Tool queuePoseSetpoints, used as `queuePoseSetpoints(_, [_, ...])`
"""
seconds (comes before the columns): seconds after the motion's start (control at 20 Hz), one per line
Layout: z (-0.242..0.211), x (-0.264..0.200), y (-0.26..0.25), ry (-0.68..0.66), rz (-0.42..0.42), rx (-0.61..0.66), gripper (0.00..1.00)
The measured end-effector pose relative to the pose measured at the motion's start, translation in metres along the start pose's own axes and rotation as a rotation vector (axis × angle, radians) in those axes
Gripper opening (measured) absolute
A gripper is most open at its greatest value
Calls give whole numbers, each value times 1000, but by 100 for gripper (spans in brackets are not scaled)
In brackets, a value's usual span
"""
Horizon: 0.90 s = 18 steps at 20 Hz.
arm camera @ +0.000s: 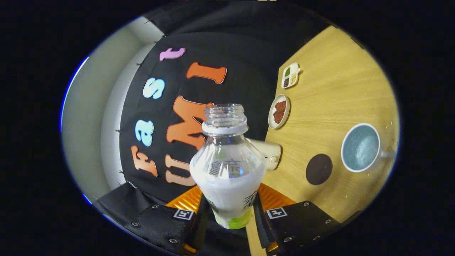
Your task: Take the bottle from table, then pour the juice into the cup, finally place the bottle on the coaster
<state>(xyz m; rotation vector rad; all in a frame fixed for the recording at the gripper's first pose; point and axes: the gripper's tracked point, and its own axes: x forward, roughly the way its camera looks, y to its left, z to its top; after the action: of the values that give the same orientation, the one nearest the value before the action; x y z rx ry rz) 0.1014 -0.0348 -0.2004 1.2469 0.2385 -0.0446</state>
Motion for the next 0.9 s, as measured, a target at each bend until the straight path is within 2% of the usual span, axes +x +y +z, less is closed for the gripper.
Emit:
queuePoseSetpoints(0.35, [18, 8, -8, -25, -97, -374, 59])
queuePoseSetpoints(0.9, [19, 42, -48, -23, -325, -967, 60])
